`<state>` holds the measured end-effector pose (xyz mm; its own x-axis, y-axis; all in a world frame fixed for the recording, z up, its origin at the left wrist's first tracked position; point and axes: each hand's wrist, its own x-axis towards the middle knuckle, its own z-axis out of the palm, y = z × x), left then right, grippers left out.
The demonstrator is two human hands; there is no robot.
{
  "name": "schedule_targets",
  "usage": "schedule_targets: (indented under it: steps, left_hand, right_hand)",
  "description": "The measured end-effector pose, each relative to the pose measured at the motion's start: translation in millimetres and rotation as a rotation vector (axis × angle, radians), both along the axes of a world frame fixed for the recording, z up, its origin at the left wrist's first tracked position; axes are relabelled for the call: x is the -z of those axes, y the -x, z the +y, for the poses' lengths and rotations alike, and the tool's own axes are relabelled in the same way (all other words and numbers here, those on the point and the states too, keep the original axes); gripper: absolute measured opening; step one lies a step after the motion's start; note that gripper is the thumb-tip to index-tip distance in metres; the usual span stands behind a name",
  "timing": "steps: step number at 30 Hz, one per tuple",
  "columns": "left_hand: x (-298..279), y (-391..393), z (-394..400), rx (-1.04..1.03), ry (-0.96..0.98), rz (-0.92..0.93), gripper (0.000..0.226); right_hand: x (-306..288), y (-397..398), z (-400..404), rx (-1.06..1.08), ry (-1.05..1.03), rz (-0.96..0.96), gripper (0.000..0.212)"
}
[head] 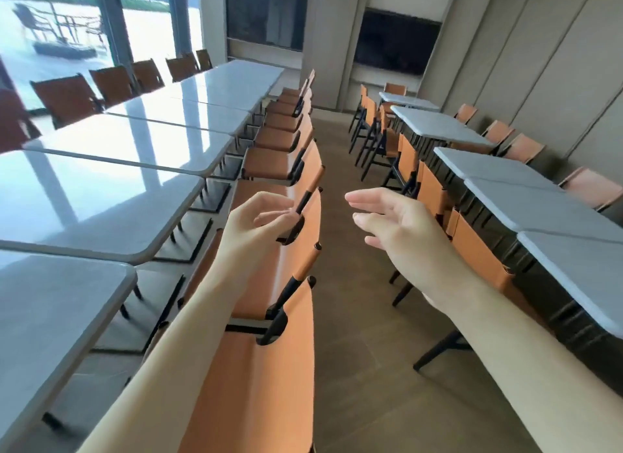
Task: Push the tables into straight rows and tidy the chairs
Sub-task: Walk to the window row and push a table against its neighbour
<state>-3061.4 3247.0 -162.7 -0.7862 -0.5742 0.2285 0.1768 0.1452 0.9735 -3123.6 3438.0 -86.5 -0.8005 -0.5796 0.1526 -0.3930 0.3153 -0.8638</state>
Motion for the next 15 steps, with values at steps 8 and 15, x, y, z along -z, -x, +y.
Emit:
schedule_targets:
  steps: [8,15]
  left_hand:
    - [10,5,-25,-0.176,0.013,-0.099,0.011]
    - [22,26,-7,-0.369,-0.045,-0.104,0.008]
  right_hand:
    - [21,51,-58,-0.286,-0.006,-0.09,0.025]
    - [39,102,-70,-0.502,0.01,-0.129,0.022]
